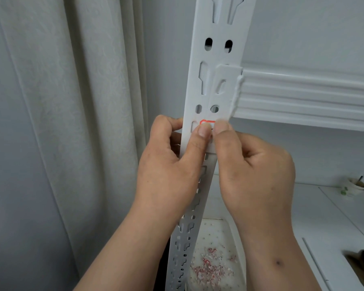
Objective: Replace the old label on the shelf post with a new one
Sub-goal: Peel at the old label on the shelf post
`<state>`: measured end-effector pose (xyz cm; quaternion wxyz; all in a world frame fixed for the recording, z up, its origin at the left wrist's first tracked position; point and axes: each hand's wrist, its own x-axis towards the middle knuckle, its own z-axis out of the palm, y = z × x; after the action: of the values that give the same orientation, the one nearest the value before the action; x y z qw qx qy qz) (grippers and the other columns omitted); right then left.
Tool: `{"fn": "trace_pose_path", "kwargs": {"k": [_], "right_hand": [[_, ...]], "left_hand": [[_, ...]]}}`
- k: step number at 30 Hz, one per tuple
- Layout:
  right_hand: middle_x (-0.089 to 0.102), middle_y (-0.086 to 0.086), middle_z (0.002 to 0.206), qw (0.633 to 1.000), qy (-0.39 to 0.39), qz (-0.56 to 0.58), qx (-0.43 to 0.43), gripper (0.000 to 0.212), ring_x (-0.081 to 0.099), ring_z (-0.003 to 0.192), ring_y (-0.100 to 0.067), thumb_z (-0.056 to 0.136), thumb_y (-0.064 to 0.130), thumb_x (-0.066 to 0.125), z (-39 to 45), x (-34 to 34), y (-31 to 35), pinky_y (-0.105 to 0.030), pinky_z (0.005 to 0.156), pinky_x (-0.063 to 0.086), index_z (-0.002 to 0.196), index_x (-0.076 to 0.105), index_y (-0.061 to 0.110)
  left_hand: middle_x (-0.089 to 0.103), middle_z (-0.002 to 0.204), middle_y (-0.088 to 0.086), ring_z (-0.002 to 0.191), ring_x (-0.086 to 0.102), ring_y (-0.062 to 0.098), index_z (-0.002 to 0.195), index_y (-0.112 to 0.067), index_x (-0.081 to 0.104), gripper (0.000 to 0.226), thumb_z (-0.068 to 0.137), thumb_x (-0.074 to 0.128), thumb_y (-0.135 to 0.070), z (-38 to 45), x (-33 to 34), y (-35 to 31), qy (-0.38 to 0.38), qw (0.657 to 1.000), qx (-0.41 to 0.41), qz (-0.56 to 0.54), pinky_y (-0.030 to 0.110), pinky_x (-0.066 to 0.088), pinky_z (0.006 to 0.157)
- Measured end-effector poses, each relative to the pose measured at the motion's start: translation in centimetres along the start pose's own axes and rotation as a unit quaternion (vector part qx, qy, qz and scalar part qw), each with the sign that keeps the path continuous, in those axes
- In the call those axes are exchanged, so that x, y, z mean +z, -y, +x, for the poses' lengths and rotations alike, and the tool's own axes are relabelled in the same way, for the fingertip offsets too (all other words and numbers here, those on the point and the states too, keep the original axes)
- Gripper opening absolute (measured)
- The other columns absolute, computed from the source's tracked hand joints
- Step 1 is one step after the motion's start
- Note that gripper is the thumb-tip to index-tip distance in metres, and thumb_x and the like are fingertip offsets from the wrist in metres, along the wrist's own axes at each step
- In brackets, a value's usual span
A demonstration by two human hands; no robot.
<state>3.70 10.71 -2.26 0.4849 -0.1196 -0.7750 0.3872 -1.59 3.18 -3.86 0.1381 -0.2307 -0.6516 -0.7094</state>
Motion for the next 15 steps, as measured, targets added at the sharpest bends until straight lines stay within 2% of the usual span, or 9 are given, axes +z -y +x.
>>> {"fn": "trace_pose_path", "kwargs": {"k": [2,5,10,12,15], "right_hand": [[0.042,0.010,0.035,1.000,0.006,0.005,0.003,0.053,0.043,0.041,-0.010,0.089,0.045,0.052,0.11,-0.05,0.29,-0.013,0.040,0.027,0.038,0.048,0.031],[0.042,0.010,0.035,1.000,0.016,-0.001,0.002,0.045,0.044,0.041,-0.009,0.089,0.039,0.054,0.14,-0.09,0.11,-0.011,0.040,0.029,0.048,0.062,0.023],[0.038,0.010,0.033,1.000,0.012,0.007,0.015,0.052,0.038,0.037,-0.010,0.088,0.030,0.052,-0.08,-0.32,0.09,-0.013,0.037,0.026,0.037,0.042,0.027],[0.037,0.009,0.033,0.999,0.014,0.021,0.025,0.053,0.037,0.037,-0.010,0.089,0.035,0.052,-0.08,-0.33,0.28,-0.013,0.037,0.026,0.037,0.043,0.026],[0.040,0.008,0.034,0.999,0.014,0.008,0.029,0.050,0.040,0.039,-0.011,0.086,0.043,0.051,0.14,-0.19,0.42,-0.014,0.039,0.028,0.039,0.049,0.024]], "left_hand": [[0.061,0.064,-0.018,0.053,0.052,-0.002,0.085,-0.029,0.056,0.022,0.085,0.060,-0.050,0.00,-0.02,-0.06,0.000,1.000,-0.003,0.002,0.011,0.040,0.050],[0.061,0.064,-0.018,0.053,0.052,-0.003,0.084,-0.029,0.055,0.019,0.088,0.062,-0.047,0.08,0.00,-0.01,0.001,1.000,-0.003,-0.007,0.012,0.041,0.051],[0.061,0.063,-0.019,0.052,0.051,-0.003,0.085,-0.029,0.056,0.018,0.088,0.062,-0.046,0.07,-0.05,-0.12,0.004,1.000,-0.001,0.000,0.012,0.040,0.050],[0.064,0.067,-0.019,0.055,0.054,-0.003,0.088,-0.029,0.058,0.016,0.088,0.062,-0.045,-0.13,-0.26,-0.10,0.010,1.000,0.001,0.010,0.014,0.043,0.053],[0.072,0.082,-0.017,0.070,0.065,0.000,0.096,-0.031,0.061,0.014,0.089,0.063,-0.042,-0.31,-0.58,-0.07,0.022,1.000,-0.005,0.017,0.017,0.050,0.061]]}}
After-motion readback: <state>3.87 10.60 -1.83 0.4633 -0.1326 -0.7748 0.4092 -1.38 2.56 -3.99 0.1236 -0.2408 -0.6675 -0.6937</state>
